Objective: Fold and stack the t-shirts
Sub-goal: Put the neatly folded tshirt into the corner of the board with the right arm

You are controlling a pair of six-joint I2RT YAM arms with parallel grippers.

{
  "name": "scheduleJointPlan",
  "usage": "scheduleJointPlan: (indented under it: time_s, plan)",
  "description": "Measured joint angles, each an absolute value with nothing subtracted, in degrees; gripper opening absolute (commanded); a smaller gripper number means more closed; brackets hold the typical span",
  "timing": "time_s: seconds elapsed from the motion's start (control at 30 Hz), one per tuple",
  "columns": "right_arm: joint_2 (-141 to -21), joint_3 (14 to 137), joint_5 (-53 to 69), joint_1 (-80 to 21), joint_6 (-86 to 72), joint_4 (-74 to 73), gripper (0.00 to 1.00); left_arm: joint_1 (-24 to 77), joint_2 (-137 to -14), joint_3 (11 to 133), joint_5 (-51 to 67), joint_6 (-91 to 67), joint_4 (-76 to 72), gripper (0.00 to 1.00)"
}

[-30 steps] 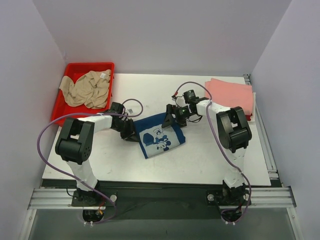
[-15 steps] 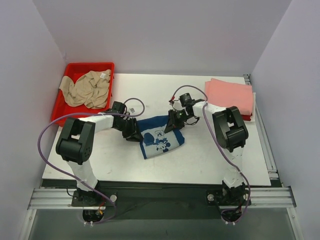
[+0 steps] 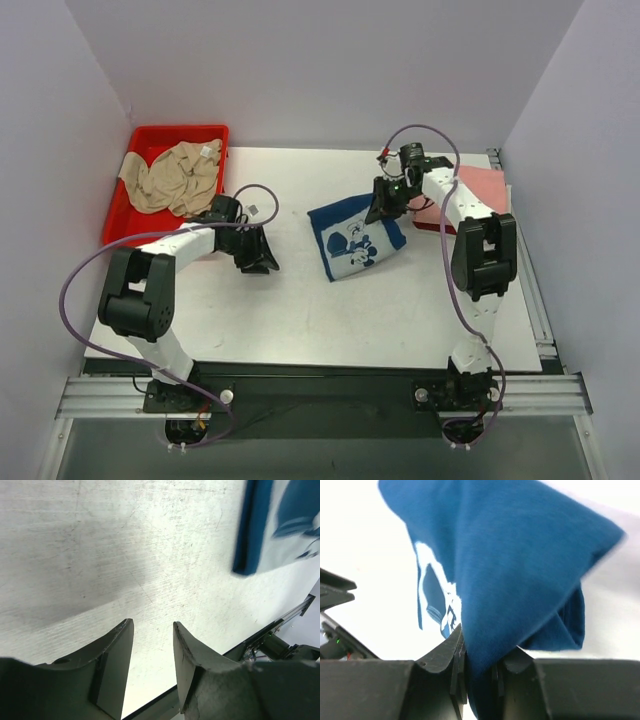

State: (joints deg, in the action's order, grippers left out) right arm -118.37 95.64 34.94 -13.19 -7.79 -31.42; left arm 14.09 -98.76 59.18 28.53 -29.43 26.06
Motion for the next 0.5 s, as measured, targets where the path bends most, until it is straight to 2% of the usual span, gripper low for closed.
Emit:
scheduleJointPlan:
  time_s: [0.5]
  plan:
    - [-122.6,120.5,29.3,-6.3,-2.9,-47.7,0.00,13.4,-98.2,53.4,27.6,-29.1,26.0,0.48]
